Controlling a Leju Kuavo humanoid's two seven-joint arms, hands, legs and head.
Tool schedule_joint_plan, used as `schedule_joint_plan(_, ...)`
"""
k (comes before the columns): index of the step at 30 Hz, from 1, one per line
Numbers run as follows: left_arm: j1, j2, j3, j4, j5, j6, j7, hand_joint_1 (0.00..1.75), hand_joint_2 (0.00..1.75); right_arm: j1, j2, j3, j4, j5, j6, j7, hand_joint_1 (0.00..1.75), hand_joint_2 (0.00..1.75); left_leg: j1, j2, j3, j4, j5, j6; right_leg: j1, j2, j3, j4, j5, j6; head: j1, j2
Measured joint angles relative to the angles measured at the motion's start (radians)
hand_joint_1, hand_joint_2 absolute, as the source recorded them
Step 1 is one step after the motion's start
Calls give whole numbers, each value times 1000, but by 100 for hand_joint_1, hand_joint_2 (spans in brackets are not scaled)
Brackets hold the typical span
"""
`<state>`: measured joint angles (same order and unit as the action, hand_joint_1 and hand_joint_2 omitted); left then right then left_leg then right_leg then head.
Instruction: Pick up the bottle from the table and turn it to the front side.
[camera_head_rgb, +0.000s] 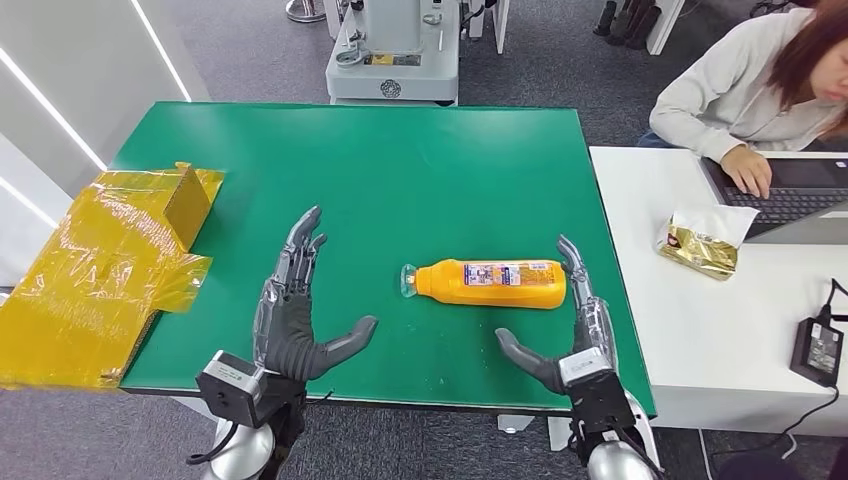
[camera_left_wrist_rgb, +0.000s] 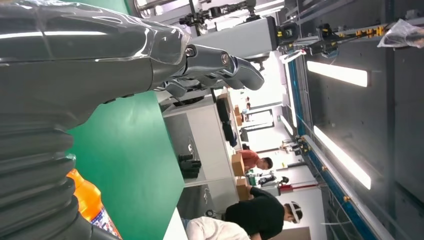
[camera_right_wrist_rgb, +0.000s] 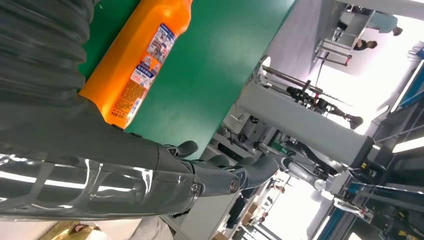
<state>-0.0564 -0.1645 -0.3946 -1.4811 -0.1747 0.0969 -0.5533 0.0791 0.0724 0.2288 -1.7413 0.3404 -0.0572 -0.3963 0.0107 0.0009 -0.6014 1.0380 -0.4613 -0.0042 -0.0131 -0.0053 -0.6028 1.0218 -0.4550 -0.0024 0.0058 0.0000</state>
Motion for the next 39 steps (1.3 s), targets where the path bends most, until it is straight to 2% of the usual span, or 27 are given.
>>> schedule_joint_plan(2, -18, -6, -8, 14, 0, -11, -3, 0, 175, -73, -37, 5, 65, 79, -31, 41, 0, 175, 0, 0, 0, 0, 1, 0, 0, 0, 0, 0, 1, 0, 0, 0)
schedule_joint_plan(5, -38, -6, -17, 40, 6, -19, -11, 0, 175, -145, -76, 15, 152, 101, -30, 64, 0, 175, 0, 0, 0, 0, 1, 0, 0, 1, 0, 0, 1, 0, 0, 0)
schedule_joint_plan(11, -92, -1, -36, 98, 48, -39, -25, 0, 175, -395, -143, 69, 446, 80, 103, 149, 0, 175, 0, 1, 0, 1, 4, 0, 0, 1, 0, 0, 4, 0, 0, 0)
schedule_joint_plan(15, -120, 5, -49, 123, 60, -52, -24, 0, 175, -527, -174, 127, 622, 111, 170, 198, 0, 175, 0, 0, 0, 1, 5, 1, 0, 0, 0, 0, 5, -1, 0, 0)
schedule_joint_plan(22, -165, 20, -73, 190, 101, -49, -39, 0, 175, -718, -223, 274, 883, 162, 263, 206, 0, 175, 0, 0, -1, 1, 6, 1, 0, 0, 0, 0, 5, 0, 0, 0)
schedule_joint_plan(28, -177, 32, -79, 216, 136, -49, -43, 0, 175, -827, -243, 390, 1010, 180, 347, 195, 0, 175, 0, 0, -1, 1, 6, 1, 0, 0, -1, 0, 5, 0, 0, 0)
schedule_joint_plan(34, -178, 38, -80, 245, 157, -37, -46, 0, 175, -862, -284, 496, 1063, 177, 413, 147, 0, 175, 0, -1, -1, 1, 5, 1, 0, -1, -1, 0, 5, 0, 0, 0)
schedule_joint_plan(39, -176, 40, -80, 253, 172, -43, -42, 0, 175, -904, -311, 568, 1086, 165, 497, 144, 0, 175, 0, 0, -1, 2, 5, 1, 0, 0, -1, 0, 5, 0, 0, 0)
